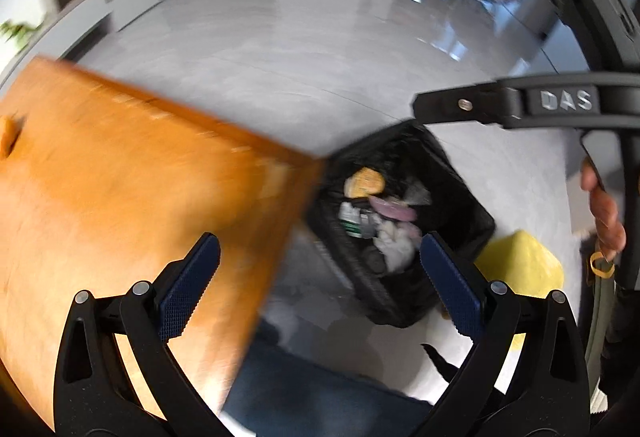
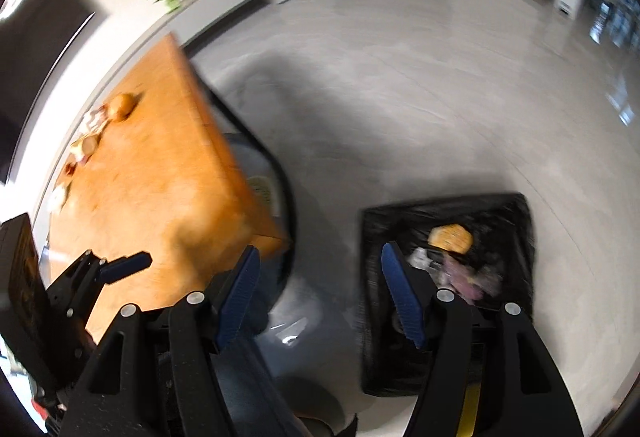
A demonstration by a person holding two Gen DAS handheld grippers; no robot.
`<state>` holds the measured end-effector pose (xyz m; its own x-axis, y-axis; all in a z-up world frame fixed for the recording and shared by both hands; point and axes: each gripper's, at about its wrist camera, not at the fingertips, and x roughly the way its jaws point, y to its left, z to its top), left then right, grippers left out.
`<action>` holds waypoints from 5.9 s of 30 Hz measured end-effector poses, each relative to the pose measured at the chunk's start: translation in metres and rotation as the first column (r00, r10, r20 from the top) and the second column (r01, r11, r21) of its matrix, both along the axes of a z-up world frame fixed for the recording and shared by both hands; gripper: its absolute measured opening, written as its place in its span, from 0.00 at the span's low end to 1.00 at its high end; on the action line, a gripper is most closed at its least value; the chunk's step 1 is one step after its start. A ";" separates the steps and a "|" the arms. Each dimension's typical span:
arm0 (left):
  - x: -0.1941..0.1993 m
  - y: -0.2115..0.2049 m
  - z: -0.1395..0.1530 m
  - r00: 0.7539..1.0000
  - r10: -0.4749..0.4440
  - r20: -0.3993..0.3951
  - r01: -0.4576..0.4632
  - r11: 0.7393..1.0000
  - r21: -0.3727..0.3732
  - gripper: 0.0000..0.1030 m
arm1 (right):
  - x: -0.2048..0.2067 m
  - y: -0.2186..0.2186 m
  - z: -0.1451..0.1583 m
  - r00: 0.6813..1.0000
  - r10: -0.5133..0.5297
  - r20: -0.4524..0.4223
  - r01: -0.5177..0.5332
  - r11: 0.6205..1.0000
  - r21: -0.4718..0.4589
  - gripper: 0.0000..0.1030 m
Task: Collect trash
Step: 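Move both tools back over the table, then grasp the clear plastic bag with the left tool while the right tool grasps the orange, then carry the clear bag and orange to the bin and open both tools, then move both tools back over the table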
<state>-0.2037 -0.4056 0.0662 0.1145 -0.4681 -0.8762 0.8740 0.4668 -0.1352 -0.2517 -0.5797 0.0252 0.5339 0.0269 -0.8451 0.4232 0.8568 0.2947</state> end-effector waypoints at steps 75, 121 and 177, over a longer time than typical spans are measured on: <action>0.281 0.399 0.032 0.640 0.764 0.083 -0.766 0.642 0.000 0.49 | 0.306 0.201 0.019 0.913 0.408 -0.005 -0.408 0.912 -0.036 0.54; -0.096 -0.119 -0.033 0.948 -0.310 0.066 0.299 0.944 0.138 0.94 | -0.142 -0.124 -0.062 0.923 -0.384 -0.006 0.383 0.922 0.058 0.76; 0.312 0.383 0.001 0.638 0.764 0.098 -0.769 0.628 0.115 0.94 | 0.395 0.390 0.052 0.747 0.664 -0.020 -0.658 0.736 -0.160 0.76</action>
<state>0.1084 -0.0225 0.0667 0.4104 -0.0761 -0.9087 0.1951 0.9808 0.0060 0.1435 -0.1897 0.0769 0.4585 0.2622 -0.8491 -0.2746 0.9505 0.1453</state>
